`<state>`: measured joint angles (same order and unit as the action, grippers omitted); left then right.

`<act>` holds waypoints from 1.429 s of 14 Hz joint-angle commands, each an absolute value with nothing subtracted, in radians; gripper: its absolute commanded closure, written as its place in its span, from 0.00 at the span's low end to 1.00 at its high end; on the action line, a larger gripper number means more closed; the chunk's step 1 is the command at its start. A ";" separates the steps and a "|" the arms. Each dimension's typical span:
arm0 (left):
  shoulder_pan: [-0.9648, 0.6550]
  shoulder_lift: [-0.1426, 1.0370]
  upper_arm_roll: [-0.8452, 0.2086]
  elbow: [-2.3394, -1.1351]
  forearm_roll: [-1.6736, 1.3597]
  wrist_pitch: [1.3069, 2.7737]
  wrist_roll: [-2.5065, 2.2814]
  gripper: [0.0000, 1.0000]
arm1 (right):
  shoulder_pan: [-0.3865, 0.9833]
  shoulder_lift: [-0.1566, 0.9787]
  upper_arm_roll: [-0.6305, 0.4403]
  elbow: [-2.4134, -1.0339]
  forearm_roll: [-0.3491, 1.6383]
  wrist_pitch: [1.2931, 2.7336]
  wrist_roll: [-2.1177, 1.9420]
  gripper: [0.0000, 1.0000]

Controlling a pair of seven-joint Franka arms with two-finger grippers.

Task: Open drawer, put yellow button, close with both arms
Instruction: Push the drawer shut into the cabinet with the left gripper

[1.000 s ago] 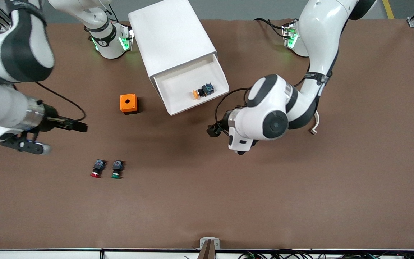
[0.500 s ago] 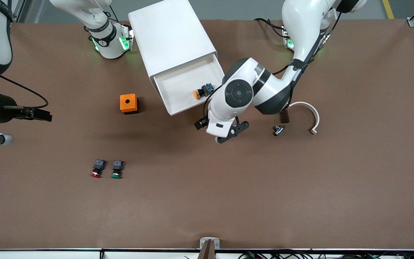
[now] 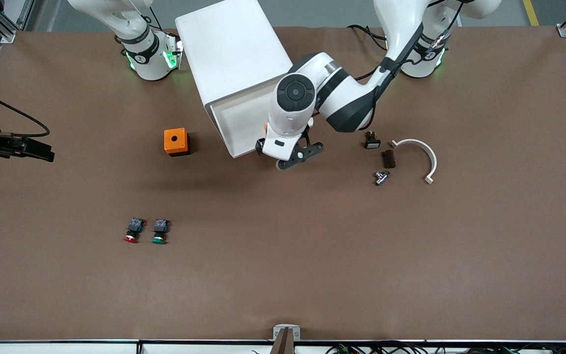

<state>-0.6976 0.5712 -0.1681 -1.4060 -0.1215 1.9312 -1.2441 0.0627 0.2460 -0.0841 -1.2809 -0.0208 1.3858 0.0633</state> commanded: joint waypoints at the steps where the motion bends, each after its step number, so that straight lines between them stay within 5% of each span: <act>1: -0.730 0.538 -0.164 -1.459 -0.086 1.944 -1.287 0.01 | 0.057 0.218 -0.060 -1.262 -0.008 1.352 0.063 0.00; 12: -0.819 0.535 -0.196 -1.477 -0.121 1.930 -1.420 0.01 | 0.048 -0.103 -0.069 -1.598 0.006 1.416 0.052 0.00; 20: -0.831 0.546 -0.196 -1.496 -0.328 1.930 -1.447 0.01 | -0.011 -0.143 -0.051 -1.609 0.006 1.443 0.022 0.00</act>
